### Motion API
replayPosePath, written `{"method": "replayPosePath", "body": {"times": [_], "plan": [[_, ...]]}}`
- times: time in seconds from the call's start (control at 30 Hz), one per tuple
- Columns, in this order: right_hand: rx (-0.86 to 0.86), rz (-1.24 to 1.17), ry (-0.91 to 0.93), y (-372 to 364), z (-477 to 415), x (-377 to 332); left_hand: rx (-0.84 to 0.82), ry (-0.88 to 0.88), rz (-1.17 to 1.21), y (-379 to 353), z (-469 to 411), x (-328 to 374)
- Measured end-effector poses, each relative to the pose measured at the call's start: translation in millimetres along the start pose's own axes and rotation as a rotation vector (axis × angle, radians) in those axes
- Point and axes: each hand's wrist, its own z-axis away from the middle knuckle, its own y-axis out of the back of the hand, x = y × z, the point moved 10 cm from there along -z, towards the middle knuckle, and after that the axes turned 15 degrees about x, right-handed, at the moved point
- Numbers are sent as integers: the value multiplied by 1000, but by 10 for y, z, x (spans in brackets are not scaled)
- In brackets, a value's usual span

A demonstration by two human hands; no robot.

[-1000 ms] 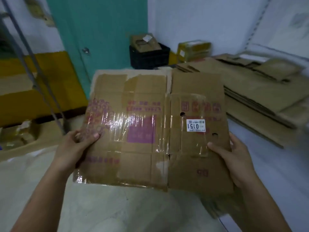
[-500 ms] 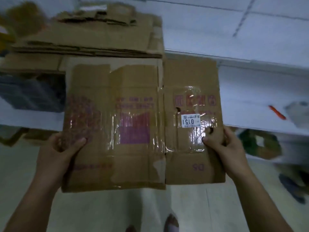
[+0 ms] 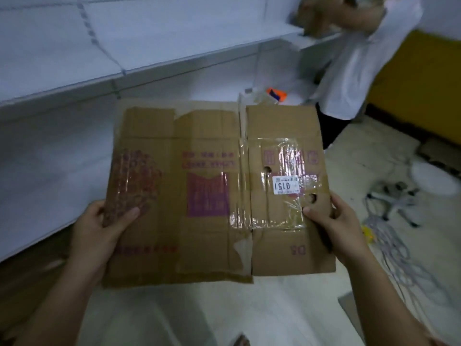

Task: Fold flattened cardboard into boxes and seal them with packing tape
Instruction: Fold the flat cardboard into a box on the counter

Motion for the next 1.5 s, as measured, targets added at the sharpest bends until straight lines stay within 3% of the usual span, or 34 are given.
{"method": "replayPosePath", "body": {"times": [0.4, 0.9, 1.17, 1.5], "plan": [[397, 23, -111, 2256, -684, 530, -415, -66, -66, -3271, 284, 367], [823, 113, -230, 3773, -1649, 1079, -817, -137, -141, -7075, 427, 547], [992, 107, -264, 4365, -1885, 1147, -1027, -178, -164, -8550, 874, 845], [1115, 37, -313, 5494, -2389, 1594, -1146, -250, -128, -10133, 1904, 1123]]}}
